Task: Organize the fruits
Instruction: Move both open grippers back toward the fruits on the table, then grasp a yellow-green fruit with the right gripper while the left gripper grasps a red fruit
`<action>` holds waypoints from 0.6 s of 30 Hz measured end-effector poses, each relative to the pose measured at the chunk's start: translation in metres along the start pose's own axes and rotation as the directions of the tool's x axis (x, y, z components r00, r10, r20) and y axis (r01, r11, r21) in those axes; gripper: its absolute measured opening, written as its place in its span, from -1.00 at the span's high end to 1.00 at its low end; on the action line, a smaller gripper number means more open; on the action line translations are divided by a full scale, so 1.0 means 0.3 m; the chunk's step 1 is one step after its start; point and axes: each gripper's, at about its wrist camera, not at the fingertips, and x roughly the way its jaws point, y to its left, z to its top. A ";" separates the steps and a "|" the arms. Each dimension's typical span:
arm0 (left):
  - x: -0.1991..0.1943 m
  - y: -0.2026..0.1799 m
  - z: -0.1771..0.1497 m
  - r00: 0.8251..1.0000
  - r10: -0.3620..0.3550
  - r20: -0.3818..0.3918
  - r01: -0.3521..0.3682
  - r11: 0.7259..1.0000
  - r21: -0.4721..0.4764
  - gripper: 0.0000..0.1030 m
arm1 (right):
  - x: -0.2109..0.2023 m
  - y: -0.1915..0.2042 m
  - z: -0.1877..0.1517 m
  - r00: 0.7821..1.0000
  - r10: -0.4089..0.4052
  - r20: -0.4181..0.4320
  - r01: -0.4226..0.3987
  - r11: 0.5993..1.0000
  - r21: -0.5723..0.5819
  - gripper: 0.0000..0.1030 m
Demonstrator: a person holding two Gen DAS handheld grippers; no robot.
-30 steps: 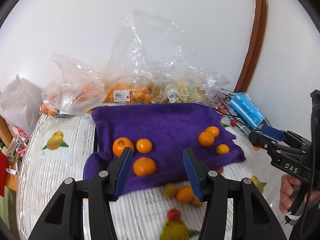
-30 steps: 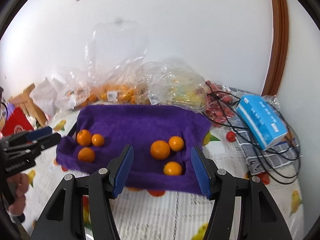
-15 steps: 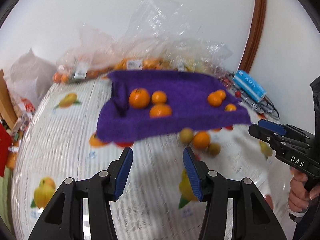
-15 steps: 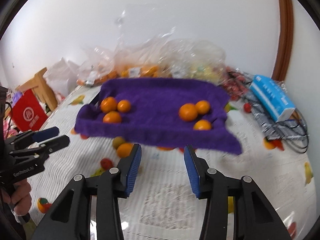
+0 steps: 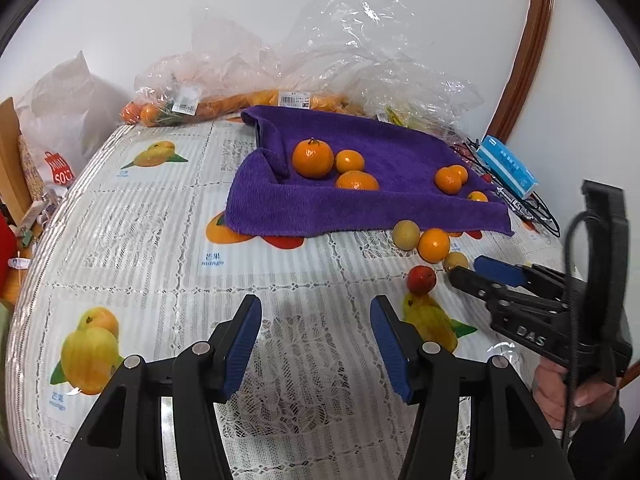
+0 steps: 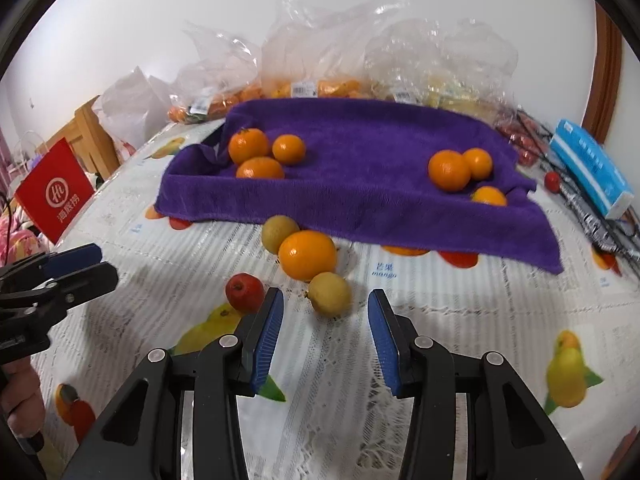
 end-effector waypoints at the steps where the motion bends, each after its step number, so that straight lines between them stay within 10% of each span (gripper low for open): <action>1: 0.004 0.000 -0.003 1.000 -0.001 -0.005 0.001 1.000 0.003 -0.05 | 0.013 -0.002 -0.004 1.000 -0.001 -0.006 0.001 1.000 0.005 0.12; 18: 0.075 -0.023 -0.022 0.997 0.004 -0.077 -0.005 1.000 -0.004 -0.05 | 0.066 -0.010 0.008 1.000 -0.013 -0.029 0.012 1.000 -0.021 0.46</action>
